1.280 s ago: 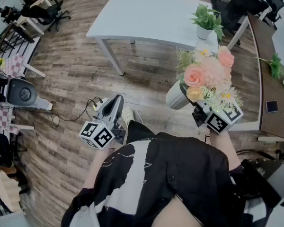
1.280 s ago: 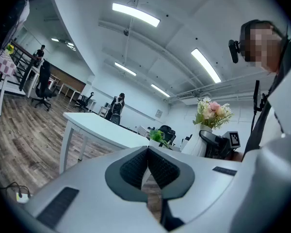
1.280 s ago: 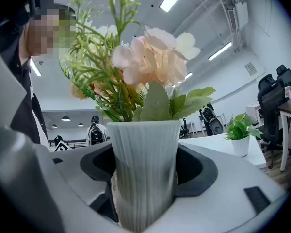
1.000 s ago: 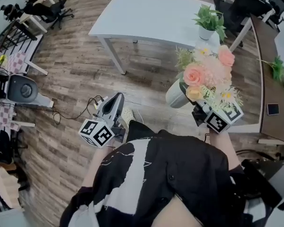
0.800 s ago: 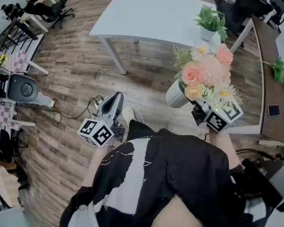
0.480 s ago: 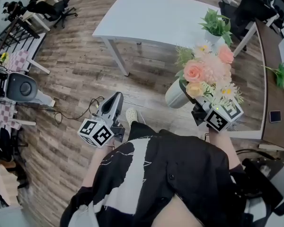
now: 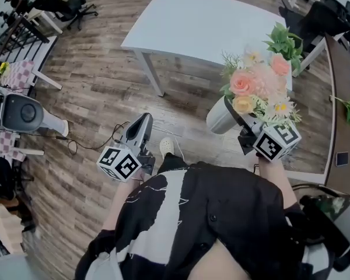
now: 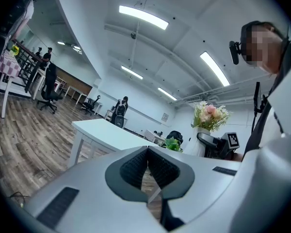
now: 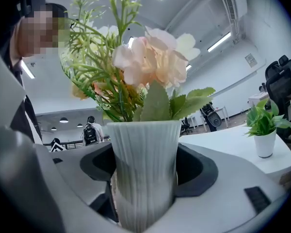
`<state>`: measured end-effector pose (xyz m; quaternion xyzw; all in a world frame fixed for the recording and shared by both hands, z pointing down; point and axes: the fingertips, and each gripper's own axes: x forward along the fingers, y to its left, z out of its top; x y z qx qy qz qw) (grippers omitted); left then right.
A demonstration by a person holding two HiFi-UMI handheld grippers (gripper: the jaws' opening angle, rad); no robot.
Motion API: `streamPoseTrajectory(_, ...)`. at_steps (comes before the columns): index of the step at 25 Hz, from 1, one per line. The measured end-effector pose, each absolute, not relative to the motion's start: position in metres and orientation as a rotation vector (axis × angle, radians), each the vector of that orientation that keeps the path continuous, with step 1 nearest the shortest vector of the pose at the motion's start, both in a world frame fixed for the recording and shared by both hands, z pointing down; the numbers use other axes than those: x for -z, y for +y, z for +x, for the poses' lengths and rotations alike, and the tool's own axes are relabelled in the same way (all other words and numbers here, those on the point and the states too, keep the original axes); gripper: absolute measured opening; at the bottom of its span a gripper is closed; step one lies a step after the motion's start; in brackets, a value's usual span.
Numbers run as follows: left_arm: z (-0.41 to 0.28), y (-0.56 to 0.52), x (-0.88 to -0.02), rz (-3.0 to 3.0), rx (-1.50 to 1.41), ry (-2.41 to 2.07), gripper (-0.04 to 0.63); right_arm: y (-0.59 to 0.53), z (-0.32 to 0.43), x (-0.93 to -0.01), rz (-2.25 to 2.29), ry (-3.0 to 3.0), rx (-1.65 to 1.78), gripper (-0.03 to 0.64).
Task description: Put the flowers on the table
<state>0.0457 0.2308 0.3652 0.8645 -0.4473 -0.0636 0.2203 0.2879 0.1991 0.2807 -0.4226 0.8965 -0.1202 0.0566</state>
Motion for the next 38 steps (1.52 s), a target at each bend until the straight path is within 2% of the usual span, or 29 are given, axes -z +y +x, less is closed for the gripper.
streamPoseTrajectory(17, -0.088, 0.064, -0.344, 2.409, 0.224, -1.205, 0.011, 0.037, 0.161, -0.254, -1.349, 2.709, 0.341, 0.347)
streamPoseTrajectory(38, -0.154, -0.003, -0.361, 2.426, 0.252, -1.109, 0.011, -0.024, 0.085, -0.268, -1.443, 2.683, 0.327, 0.347)
